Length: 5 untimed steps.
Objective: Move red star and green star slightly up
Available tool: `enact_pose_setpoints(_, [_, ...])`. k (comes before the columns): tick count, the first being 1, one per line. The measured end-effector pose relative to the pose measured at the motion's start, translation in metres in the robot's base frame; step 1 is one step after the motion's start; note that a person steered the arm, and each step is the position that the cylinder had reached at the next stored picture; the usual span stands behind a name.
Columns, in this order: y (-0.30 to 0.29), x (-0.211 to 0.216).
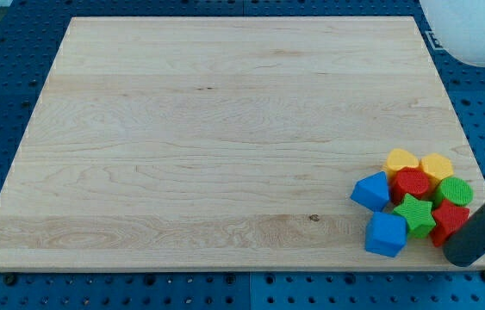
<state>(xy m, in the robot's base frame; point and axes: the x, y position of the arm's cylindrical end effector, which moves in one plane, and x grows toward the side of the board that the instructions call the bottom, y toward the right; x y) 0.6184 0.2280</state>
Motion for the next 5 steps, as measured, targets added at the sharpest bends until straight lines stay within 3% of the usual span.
enact_pose_setpoints(5, [-0.016, -0.001])
